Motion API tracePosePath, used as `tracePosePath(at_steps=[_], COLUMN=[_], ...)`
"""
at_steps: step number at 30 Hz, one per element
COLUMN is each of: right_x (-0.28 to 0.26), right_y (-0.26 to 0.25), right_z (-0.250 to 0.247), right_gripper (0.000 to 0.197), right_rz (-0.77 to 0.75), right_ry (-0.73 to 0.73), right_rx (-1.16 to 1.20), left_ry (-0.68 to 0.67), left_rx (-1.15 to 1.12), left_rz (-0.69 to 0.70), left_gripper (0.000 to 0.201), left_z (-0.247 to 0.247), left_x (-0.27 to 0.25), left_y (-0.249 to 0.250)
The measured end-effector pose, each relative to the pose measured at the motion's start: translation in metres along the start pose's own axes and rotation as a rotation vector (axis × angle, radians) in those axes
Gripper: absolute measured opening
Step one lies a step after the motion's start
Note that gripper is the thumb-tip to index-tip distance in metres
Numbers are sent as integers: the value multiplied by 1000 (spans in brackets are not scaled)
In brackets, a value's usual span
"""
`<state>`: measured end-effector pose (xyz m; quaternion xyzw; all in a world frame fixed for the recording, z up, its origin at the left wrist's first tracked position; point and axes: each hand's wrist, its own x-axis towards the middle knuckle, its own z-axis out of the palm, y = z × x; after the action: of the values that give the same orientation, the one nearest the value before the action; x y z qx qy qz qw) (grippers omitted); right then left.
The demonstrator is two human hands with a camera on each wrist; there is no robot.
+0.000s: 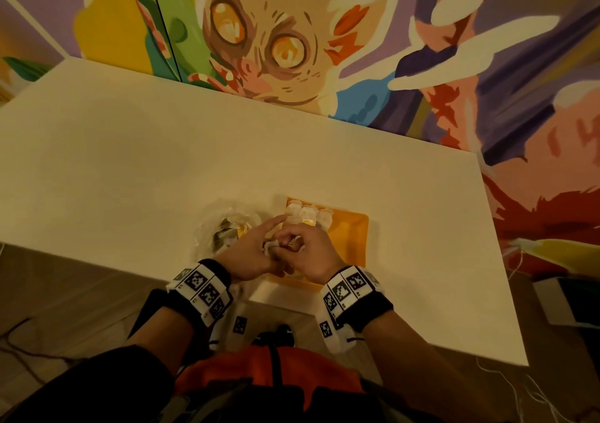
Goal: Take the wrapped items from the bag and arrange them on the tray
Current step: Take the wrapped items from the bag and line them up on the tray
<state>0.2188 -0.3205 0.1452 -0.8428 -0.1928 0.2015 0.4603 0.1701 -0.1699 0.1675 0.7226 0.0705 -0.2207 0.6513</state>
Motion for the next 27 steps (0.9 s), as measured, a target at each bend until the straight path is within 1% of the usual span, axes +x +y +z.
tracePosePath(at_steps=[2, 4, 6, 9, 10, 12, 15, 16, 20, 24, 25, 27], right_x=[-3, -6, -10, -18, -21, -25, -29, -30, -35, -39, -38, -34], right_y=[5, 11, 15, 14, 14, 15, 19, 22, 26, 21, 20, 21], right_z=[1, 2, 1, -3, -4, -4, -1, 0, 3, 1, 0, 0], right_gripper=[14, 11, 7, 7, 6, 6, 6, 7, 11, 31, 31, 23], right_rz=[31, 68, 114, 171, 176, 172, 159, 163, 181, 153, 133, 91], right_ry=[50, 109, 159, 199, 205, 214, 228, 229, 220, 197, 196, 224], right_rx=[62, 128, 215, 411, 457, 507, 548, 549, 497, 377, 365, 308], left_ry=[9, 58, 146, 283, 313, 361, 393, 399, 431, 475, 476, 452], left_rx=[-74, -93, -90, -116, -114, -86, -38, -21, 170, 414, 474, 539], left_rz=[-5, -7, -19, -29, -10, 40, 93, 110, 213, 316, 342, 392], left_gripper=[88, 79, 75, 66, 58, 38, 12, 9, 12, 11, 11, 12], left_z=[0, 0, 1, 6, 7, 9, 11, 12, 14, 17, 17, 15], left_x=[-2, -2, 0, 1, 1, 1, -1, -1, 0, 0, 0, 2], left_y=[-6, -12, -16, -18, -19, -21, -24, -25, -30, -23, -20, -15])
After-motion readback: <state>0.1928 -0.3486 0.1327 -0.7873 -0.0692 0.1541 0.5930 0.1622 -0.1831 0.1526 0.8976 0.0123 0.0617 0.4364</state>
